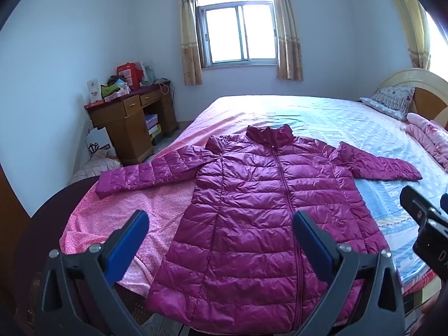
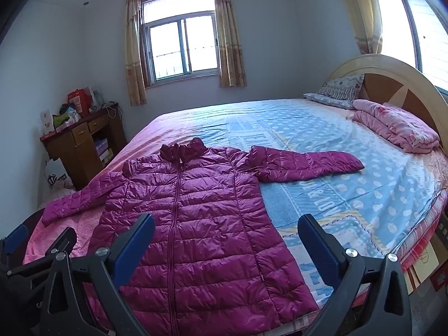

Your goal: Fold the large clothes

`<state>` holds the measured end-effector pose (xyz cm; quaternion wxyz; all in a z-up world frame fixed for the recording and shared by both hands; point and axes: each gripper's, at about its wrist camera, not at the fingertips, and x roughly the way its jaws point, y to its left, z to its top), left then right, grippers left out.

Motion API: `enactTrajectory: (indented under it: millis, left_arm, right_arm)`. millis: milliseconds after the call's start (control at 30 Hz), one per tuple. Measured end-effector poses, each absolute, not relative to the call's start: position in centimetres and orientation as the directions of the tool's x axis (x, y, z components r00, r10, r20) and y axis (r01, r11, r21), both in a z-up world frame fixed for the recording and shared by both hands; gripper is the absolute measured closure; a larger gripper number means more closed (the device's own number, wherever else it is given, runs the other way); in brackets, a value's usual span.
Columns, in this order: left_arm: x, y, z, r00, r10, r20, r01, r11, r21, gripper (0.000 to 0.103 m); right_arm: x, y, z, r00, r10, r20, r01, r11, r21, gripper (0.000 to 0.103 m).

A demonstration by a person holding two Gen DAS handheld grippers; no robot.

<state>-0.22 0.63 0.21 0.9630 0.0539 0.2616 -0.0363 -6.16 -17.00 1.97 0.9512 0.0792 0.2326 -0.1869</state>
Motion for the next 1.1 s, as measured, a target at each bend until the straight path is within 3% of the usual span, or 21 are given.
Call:
enactTrajectory:
  millis: [1100]
  left_arm:
    - [-0.19,1.08,0.03,0.856,-0.042,-0.515,0.096,0.992,0.079,0.000]
  right_arm:
    - [-5.92,-17.07,1.56,0.811,-0.321,-0.490,0.395,0.917,0.054,0.001]
